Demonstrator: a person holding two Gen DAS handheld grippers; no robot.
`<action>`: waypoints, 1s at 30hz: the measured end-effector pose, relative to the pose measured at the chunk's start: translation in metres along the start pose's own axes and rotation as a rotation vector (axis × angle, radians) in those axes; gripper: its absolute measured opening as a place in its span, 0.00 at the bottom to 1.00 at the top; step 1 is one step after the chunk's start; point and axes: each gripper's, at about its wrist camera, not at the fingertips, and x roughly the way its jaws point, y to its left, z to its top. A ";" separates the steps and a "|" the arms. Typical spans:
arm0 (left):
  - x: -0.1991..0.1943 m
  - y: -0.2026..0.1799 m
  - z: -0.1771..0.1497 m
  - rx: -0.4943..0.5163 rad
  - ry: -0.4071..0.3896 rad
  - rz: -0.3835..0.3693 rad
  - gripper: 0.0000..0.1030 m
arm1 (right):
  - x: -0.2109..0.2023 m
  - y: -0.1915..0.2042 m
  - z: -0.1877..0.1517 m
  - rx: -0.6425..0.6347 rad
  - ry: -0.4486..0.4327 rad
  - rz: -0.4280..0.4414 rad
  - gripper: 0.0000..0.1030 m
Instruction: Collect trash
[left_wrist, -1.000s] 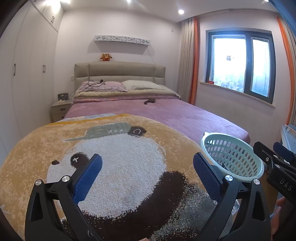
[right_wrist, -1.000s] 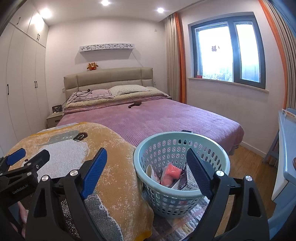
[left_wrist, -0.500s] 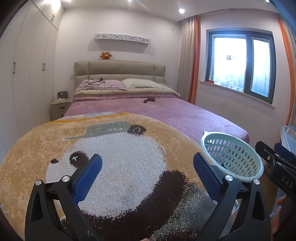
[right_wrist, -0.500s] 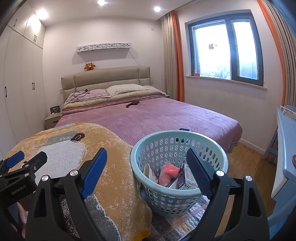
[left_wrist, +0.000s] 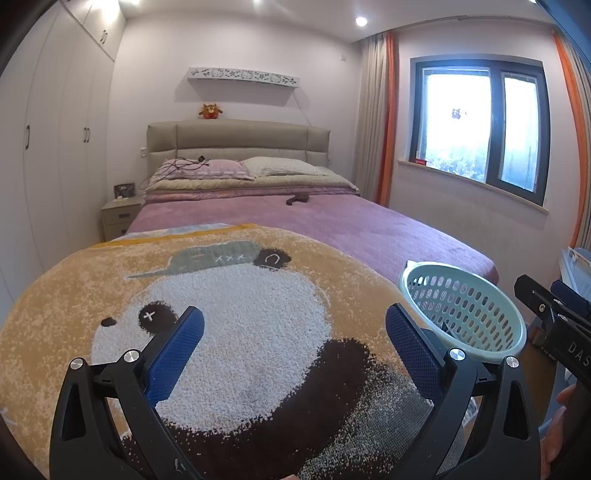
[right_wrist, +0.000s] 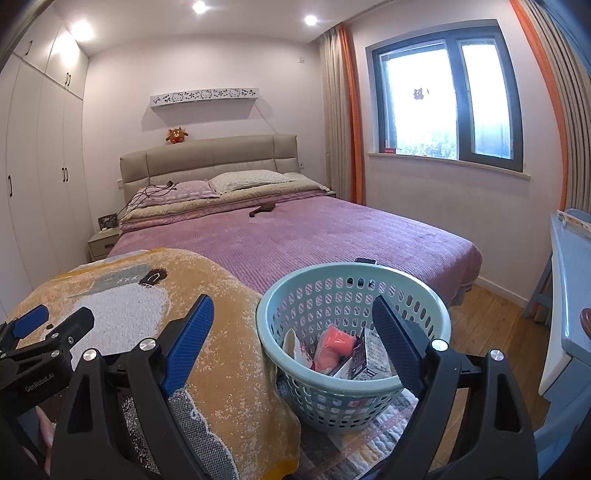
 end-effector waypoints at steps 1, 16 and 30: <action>0.000 0.000 0.000 -0.001 0.000 0.000 0.93 | 0.000 0.000 0.000 0.001 0.000 0.000 0.81; 0.000 0.000 0.001 0.006 -0.003 0.001 0.93 | 0.000 0.000 0.000 -0.003 0.003 0.004 0.81; 0.000 0.000 0.001 0.005 -0.003 0.002 0.93 | 0.002 0.002 -0.001 -0.001 0.007 0.004 0.81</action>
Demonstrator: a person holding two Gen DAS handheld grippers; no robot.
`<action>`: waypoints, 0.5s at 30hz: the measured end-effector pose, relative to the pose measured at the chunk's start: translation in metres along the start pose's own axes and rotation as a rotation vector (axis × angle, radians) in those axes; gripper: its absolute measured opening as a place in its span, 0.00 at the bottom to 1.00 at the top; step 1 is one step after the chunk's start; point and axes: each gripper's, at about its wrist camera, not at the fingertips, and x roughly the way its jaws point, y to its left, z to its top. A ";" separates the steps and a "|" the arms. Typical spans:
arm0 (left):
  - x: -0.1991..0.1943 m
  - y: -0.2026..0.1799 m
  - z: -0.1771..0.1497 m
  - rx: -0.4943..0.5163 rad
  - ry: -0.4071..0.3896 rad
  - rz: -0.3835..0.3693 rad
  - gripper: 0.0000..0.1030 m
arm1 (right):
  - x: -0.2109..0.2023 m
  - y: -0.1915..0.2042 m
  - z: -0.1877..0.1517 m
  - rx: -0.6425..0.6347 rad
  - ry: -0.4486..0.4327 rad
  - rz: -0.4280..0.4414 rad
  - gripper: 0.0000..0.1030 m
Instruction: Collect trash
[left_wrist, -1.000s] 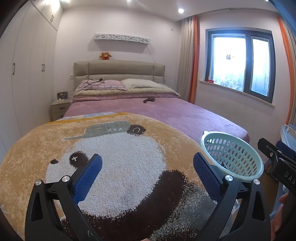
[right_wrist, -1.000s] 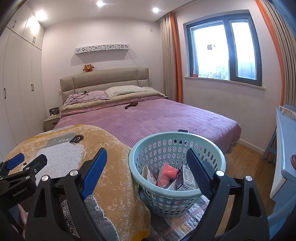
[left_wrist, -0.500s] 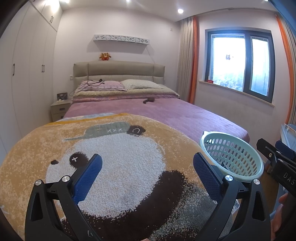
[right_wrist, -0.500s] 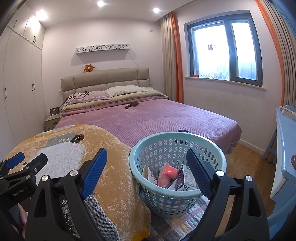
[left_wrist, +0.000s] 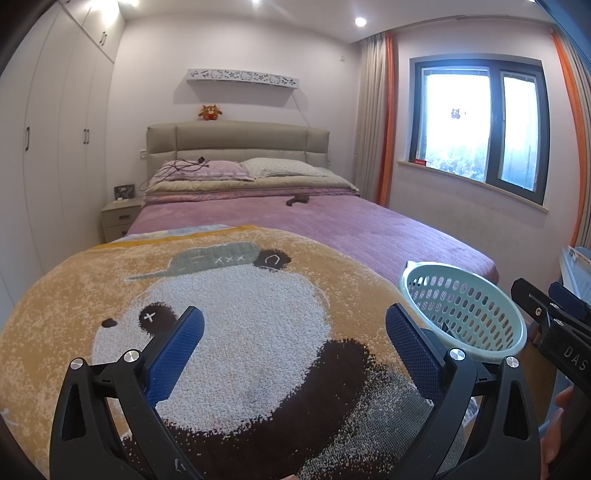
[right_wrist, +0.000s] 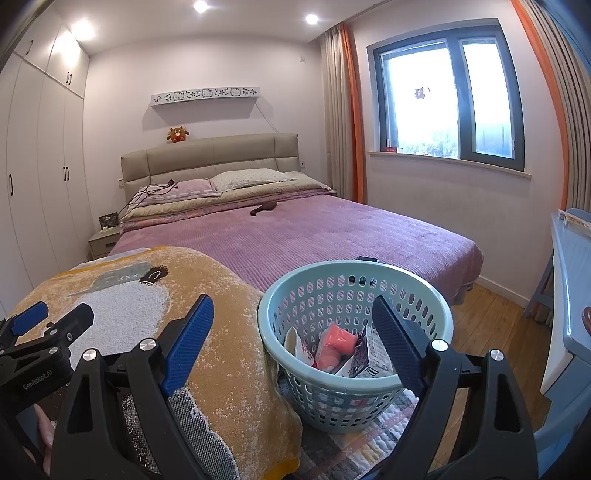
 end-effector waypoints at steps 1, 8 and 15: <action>0.000 0.000 0.000 -0.001 0.000 0.000 0.93 | 0.000 0.000 0.000 0.001 0.000 0.000 0.81; -0.001 0.000 0.000 0.001 -0.002 0.003 0.93 | 0.000 0.001 -0.001 0.001 0.003 0.003 0.81; -0.005 0.001 0.002 0.002 -0.004 -0.013 0.93 | -0.004 0.007 0.003 -0.020 0.001 -0.015 0.81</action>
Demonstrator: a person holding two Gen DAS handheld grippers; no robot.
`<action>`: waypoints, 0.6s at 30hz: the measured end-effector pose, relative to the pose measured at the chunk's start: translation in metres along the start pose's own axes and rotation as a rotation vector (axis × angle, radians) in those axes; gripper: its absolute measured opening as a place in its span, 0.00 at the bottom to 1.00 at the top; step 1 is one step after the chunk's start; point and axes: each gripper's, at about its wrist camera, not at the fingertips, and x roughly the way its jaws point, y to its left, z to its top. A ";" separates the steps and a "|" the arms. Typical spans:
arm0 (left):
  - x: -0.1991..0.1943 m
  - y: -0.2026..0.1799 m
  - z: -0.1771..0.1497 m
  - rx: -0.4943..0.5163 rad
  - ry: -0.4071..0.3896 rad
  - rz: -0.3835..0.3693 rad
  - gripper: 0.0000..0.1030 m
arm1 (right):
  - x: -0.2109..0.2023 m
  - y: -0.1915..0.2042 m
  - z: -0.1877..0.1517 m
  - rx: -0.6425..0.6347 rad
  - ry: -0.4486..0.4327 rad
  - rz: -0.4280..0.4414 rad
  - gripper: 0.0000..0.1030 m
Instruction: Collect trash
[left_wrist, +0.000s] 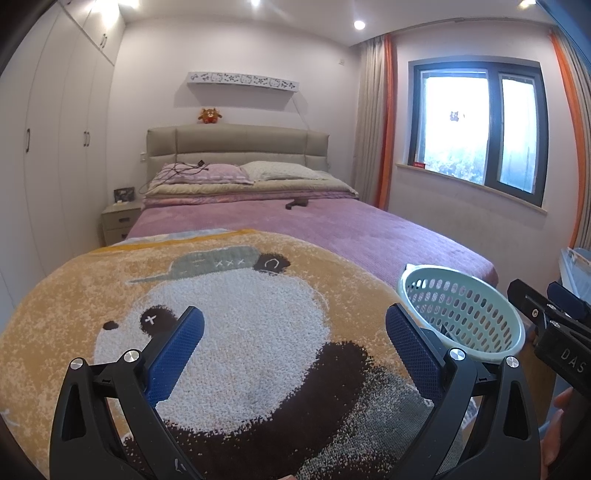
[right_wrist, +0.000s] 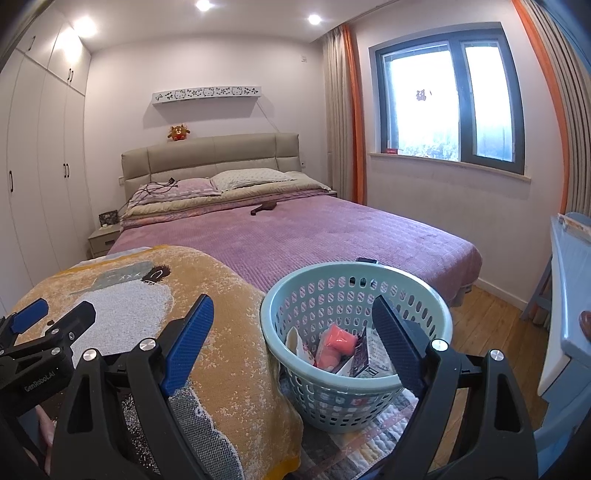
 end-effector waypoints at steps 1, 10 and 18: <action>-0.001 0.001 0.001 0.003 0.005 -0.004 0.93 | -0.001 0.001 0.002 -0.002 0.003 -0.007 0.81; -0.031 0.017 0.010 0.015 -0.032 0.067 0.93 | -0.013 0.023 0.011 -0.026 -0.003 0.012 0.81; -0.061 0.042 0.015 -0.004 -0.073 0.120 0.93 | -0.021 0.047 0.012 -0.048 0.000 0.048 0.81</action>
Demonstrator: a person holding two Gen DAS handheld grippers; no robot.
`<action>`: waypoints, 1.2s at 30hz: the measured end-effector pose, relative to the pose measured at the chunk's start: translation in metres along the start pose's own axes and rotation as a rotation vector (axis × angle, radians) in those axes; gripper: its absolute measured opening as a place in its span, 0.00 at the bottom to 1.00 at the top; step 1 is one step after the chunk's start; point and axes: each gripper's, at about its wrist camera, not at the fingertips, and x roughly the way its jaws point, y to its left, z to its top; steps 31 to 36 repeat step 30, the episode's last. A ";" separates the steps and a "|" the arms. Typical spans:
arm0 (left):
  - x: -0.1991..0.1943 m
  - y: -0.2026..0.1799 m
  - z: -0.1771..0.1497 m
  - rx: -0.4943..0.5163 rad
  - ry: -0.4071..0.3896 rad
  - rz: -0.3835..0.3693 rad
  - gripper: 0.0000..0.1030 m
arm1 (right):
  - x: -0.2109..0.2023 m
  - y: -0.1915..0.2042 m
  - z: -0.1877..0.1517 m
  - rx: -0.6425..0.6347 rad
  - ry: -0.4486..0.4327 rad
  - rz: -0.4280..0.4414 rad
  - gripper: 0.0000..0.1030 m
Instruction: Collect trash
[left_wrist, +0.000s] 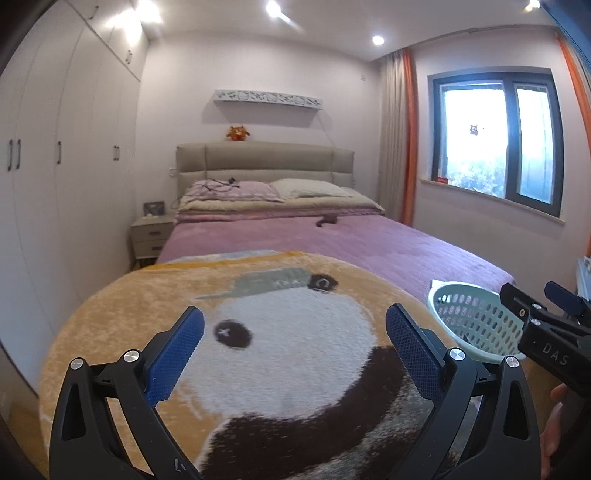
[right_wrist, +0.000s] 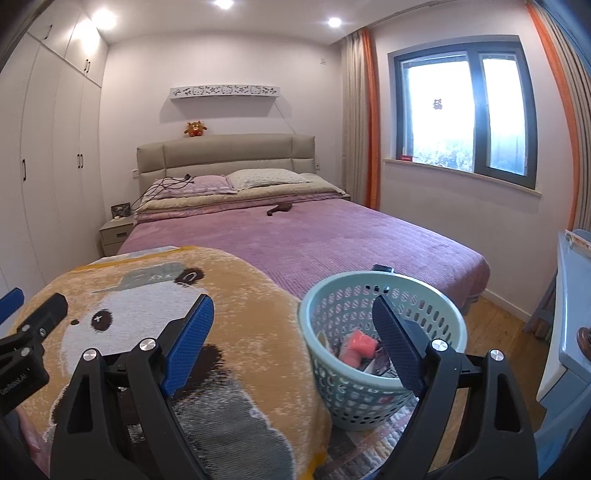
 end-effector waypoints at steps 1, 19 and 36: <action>-0.003 0.003 0.001 0.000 -0.001 0.007 0.93 | -0.001 0.004 0.000 -0.007 -0.001 0.004 0.81; -0.036 0.054 0.033 0.024 -0.058 0.166 0.93 | 0.010 0.083 0.028 -0.088 0.011 0.118 0.81; 0.034 0.103 0.001 -0.108 0.188 0.200 0.93 | 0.055 0.127 0.009 -0.151 0.132 0.166 0.81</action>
